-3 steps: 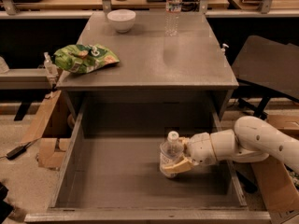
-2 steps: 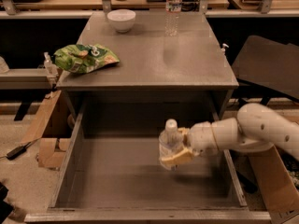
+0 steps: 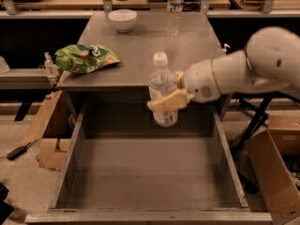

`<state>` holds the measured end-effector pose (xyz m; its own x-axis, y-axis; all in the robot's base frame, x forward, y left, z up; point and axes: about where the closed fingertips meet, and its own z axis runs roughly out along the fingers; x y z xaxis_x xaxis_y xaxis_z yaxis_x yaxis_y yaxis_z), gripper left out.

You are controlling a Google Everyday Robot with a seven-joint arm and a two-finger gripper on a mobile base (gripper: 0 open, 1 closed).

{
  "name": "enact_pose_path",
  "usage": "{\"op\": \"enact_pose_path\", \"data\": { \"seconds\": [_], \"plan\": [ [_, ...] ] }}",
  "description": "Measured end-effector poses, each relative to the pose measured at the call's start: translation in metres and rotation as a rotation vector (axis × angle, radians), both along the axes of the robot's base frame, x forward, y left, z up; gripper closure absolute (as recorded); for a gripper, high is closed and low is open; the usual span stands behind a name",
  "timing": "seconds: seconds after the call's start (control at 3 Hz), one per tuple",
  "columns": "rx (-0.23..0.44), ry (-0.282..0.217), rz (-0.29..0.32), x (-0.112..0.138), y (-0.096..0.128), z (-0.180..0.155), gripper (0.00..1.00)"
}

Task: Pick blue plastic bottle from top drawer and place on counter

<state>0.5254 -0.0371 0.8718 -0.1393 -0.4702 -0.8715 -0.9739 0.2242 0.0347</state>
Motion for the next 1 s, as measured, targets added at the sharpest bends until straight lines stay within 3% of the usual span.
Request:
{"op": "enact_pose_path", "data": {
  "seconds": [0.33,1.0],
  "plan": [
    [0.041,-0.003,-0.085,0.056,0.016,0.075,1.0],
    [0.079,-0.063,-0.239,0.161,0.022,0.109,1.0]
  ]
}}
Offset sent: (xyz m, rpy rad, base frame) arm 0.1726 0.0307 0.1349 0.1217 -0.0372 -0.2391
